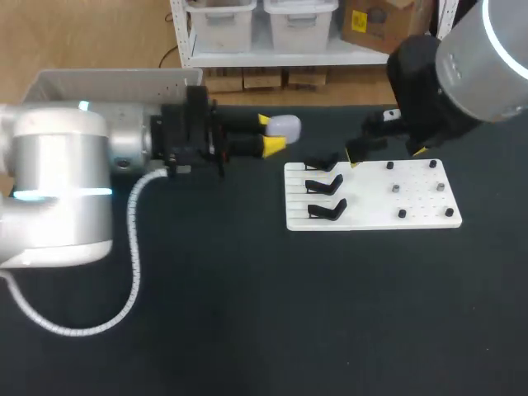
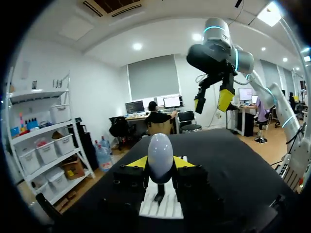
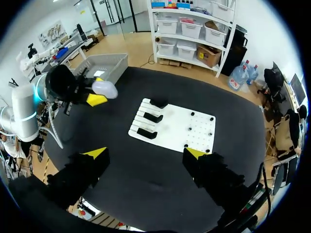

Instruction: Pick up each earbud case from the left stands, insert the matching earbuds, close the lid, and place the case in the box.

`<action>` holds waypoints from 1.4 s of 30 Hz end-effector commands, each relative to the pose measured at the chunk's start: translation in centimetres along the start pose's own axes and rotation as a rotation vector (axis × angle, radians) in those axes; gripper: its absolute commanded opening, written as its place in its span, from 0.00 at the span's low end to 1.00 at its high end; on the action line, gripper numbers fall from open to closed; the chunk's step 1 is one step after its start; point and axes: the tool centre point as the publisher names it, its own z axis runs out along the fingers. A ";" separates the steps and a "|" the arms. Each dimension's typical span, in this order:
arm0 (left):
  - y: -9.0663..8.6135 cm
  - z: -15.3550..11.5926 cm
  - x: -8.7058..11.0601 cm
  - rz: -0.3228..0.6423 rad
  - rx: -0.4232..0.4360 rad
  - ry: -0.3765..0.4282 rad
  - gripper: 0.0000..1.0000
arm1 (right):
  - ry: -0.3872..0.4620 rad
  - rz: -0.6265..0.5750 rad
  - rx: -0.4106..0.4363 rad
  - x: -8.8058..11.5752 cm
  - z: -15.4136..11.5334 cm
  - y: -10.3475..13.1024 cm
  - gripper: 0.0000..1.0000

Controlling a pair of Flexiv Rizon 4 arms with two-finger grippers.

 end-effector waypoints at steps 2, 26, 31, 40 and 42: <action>1.6 -7.3 -0.7 0.004 -0.506 0.077 0.00 | -0.108 0.002 0.003 0.3 0.2 0.0 1.00; 20.1 -19.7 11.4 -0.113 -0.740 0.264 0.00 | -0.108 0.002 0.003 0.3 0.2 0.0 1.00; 21.9 -20.1 12.6 -0.122 -0.701 0.274 1.00 | -0.108 0.002 0.003 0.3 0.2 0.0 1.00; 21.5 -19.0 12.2 -0.102 -0.664 0.251 1.00 | -0.108 0.002 0.003 0.3 0.2 0.0 1.00; 21.5 -19.0 12.2 -0.102 -0.664 0.251 1.00 | -0.108 0.002 0.003 0.3 0.2 0.0 1.00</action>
